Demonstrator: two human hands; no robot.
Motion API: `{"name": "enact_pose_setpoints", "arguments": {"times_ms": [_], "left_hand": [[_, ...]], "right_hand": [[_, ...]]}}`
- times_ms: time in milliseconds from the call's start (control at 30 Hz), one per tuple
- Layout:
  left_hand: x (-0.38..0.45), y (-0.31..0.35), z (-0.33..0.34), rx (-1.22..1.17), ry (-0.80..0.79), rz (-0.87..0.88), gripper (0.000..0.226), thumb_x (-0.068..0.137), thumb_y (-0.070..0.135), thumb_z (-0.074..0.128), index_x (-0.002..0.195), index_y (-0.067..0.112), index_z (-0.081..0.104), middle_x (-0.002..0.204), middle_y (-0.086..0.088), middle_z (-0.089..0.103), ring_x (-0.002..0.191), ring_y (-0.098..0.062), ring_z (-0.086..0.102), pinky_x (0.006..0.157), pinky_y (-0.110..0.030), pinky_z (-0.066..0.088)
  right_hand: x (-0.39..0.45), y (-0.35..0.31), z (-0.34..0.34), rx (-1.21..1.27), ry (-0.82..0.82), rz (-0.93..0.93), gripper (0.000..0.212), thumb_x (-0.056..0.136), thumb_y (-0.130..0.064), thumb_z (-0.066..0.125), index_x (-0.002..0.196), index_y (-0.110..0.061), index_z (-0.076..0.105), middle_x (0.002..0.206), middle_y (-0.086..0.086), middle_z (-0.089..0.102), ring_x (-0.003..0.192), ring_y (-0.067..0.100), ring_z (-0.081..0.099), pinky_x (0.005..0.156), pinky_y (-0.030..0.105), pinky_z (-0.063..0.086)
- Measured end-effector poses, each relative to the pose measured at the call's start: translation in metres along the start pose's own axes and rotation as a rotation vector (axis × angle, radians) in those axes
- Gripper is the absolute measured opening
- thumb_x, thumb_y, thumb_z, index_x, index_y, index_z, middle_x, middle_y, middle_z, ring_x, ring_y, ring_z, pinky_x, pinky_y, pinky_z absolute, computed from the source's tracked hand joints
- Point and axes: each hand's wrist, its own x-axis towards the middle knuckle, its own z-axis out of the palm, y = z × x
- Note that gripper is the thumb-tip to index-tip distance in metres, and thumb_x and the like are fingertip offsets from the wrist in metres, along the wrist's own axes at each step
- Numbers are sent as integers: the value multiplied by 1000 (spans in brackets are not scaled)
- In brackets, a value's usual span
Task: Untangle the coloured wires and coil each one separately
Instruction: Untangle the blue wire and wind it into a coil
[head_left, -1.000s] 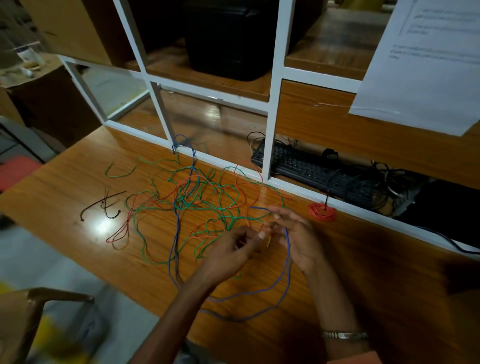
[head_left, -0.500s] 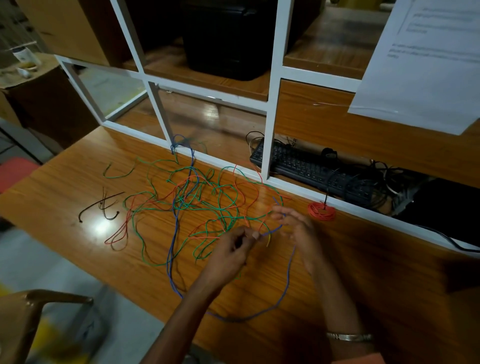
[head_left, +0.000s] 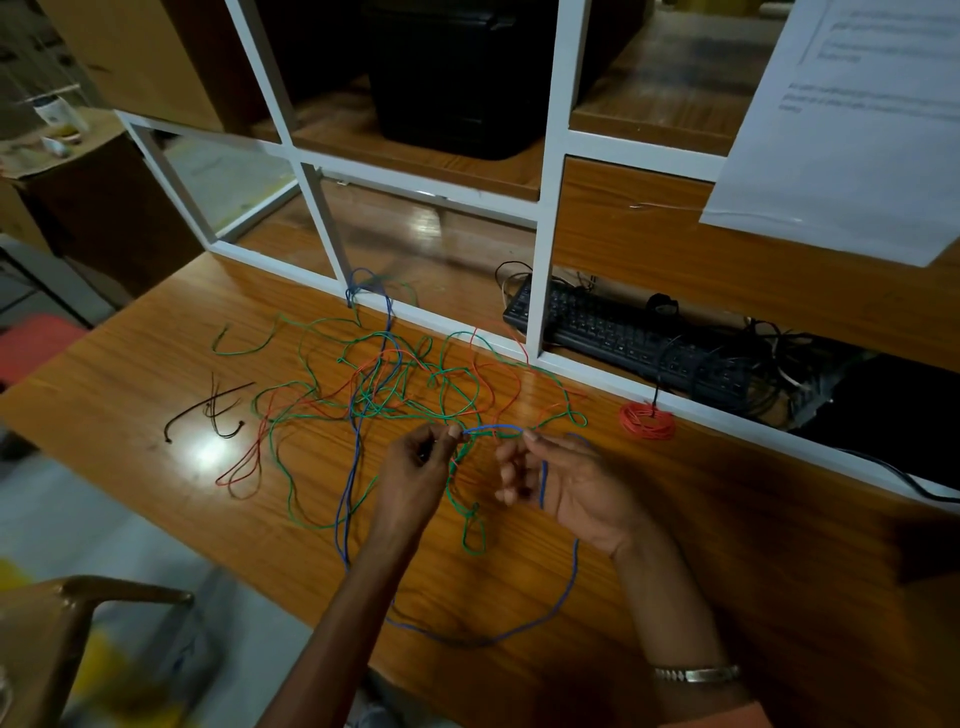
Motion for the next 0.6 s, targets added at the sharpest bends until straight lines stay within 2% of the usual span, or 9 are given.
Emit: {"name": "enact_pose_setpoints", "arguments": {"times_ms": [100,167,200,267,333,400,433,533,600], "left_hand": [[-4,-4,4,-15,-39,-18,22,100,30,71,89,13,82,87,-15,76,81,-11,61,75,-34,46],[-6,-3,7,-48,-84,-35,16,97,25,75,90,15,84,89,-8,80,86,-13,66,80,-37,50],[-9,0,8,-56,-111,-49,13,97,17,74,89,15,83,86,-1,81,84,-10,68,79,-34,52],[-15,1,12,-35,-175,-68,30,95,-8,63,81,14,78,65,13,72,63,4,60,64,-18,47],[-22,1,16,-1,-222,-103,43,94,-14,56,66,17,69,48,15,54,44,6,41,49,-14,33],[-25,-1,20,-3,-245,-91,46,97,-5,63,57,17,64,49,10,48,43,3,35,48,-18,28],[-26,-1,21,4,-261,-85,41,99,4,67,59,14,68,52,5,47,45,0,35,48,-18,26],[-29,0,18,9,-296,-123,32,101,29,69,84,5,81,56,-2,35,48,-6,28,46,-23,20],[-30,-2,16,42,-353,-118,33,101,33,68,88,7,83,53,1,31,47,-7,24,46,-24,19]], "right_hand": [[-1,0,2,71,-122,22,36,105,-24,46,119,-1,70,82,10,65,63,18,63,76,36,57],[-3,0,5,137,-190,-6,32,100,-24,59,119,-2,71,85,11,69,69,20,68,81,37,58],[-4,1,6,174,-223,-25,31,97,-24,65,118,-1,72,91,14,73,78,23,72,87,40,59],[-3,4,7,209,-294,-88,30,97,-20,67,117,2,71,112,24,73,103,33,73,101,45,55],[-1,6,8,202,-321,-150,27,101,-10,57,119,6,69,136,33,59,127,43,60,113,49,46],[4,6,9,197,-279,-199,30,103,-2,45,120,8,67,149,33,47,142,45,45,121,49,35],[7,4,9,209,-232,-228,32,103,-1,42,121,8,67,152,31,46,145,42,42,122,49,32],[15,-1,1,305,-49,-315,34,104,0,40,130,12,58,151,24,51,145,34,45,120,43,34],[19,0,-8,307,31,-350,37,104,2,42,137,16,49,148,23,54,143,31,49,119,39,37]]}}
